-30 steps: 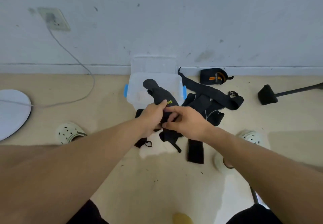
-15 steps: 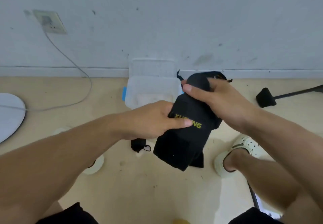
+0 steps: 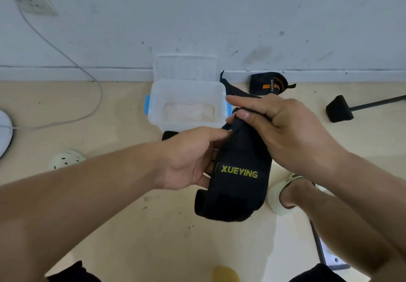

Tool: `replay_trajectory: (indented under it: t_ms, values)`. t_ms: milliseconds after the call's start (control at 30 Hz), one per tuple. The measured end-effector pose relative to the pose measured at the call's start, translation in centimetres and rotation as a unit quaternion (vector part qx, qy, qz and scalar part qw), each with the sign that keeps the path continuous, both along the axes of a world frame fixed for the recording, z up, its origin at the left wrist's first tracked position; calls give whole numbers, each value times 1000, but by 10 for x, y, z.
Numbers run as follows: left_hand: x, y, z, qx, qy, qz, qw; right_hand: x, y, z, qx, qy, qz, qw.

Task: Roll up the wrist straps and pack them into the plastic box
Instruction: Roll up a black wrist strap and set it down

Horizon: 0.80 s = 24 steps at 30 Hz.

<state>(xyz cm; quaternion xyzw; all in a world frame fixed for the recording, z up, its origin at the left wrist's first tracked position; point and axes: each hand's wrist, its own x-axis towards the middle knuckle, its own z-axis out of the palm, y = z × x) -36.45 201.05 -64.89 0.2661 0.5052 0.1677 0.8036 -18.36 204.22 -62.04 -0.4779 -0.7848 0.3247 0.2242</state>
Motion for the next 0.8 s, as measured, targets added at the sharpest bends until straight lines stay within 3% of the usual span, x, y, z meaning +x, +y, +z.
replay_trajectory:
  t_ms: [167,300,467,567,800]
  values:
    - [3,-2,-2,-46,-48,28,997,2,3,-14,121,-112,26,986]
    - [3,-3,0,-88,-90,65,990,-3,1,-15,110,-77,10,991]
    - [-3,-4,1,-126,-83,88,985,-15,-9,-15,105,-27,21,994]
    - [-4,-5,5,-93,-42,90,991,-16,-11,-10,66,28,-2,997]
    - [-12,1,-10,-67,66,212,973,-18,-17,1,-23,150,-40,988]
